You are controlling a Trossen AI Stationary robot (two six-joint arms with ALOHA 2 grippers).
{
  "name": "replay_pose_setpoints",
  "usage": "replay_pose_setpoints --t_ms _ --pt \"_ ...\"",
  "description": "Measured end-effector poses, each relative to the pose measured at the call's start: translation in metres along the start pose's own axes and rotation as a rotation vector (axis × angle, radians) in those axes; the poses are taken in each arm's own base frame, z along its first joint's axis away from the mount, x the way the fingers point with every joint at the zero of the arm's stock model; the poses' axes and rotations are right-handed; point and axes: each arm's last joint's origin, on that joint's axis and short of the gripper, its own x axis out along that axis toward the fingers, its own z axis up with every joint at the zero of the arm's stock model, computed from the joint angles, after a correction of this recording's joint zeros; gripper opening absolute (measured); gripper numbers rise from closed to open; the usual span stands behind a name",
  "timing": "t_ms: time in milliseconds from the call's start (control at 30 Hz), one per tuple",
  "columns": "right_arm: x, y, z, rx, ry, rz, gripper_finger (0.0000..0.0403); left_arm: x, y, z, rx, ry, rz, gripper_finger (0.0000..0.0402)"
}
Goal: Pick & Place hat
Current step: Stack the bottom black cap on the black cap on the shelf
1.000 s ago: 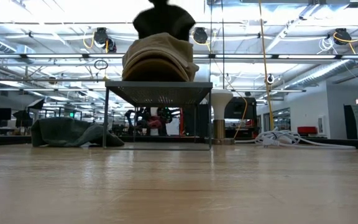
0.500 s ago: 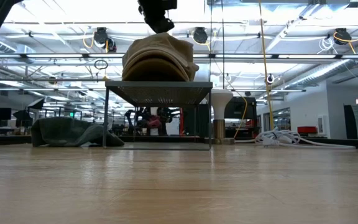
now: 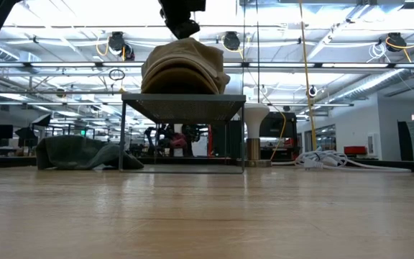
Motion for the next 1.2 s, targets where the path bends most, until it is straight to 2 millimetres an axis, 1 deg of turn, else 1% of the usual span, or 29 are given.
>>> replay_pose_setpoints --t_ms 200,300,467,667,933,1067,1200 --pt "0.0 0.0 0.0 0.001 0.0 0.0 0.011 -0.012 -0.014 0.004 0.093 -0.013 -0.026 0.0" --pt "0.0 0.0 0.0 0.001 0.0 0.0 0.011 -0.018 -0.022 0.003 0.157 0.005 -0.056 0.0" --pt "0.0 0.0 0.0 0.001 0.0 0.0 0.011 -0.025 -0.031 -0.001 0.193 0.043 -0.092 0.0" --pt "0.0 0.0 0.0 0.001 -0.001 0.001 0.011 -0.028 -0.036 -0.007 0.239 0.089 -0.121 0.0" --pt "0.0 0.0 0.0 0.001 -0.002 0.003 0.0109 -0.029 -0.031 0.0 0.377 0.029 -0.071 0.0" --pt "0.0 0.0 0.0 0.002 -0.002 0.003 0.0109 -0.032 -0.035 0.0 0.451 -0.006 -0.138 0.0" --pt "0.0 0.0 0.0 0.002 -0.002 0.003 0.011 -0.037 -0.043 -0.005 0.532 0.017 -0.222 0.0"
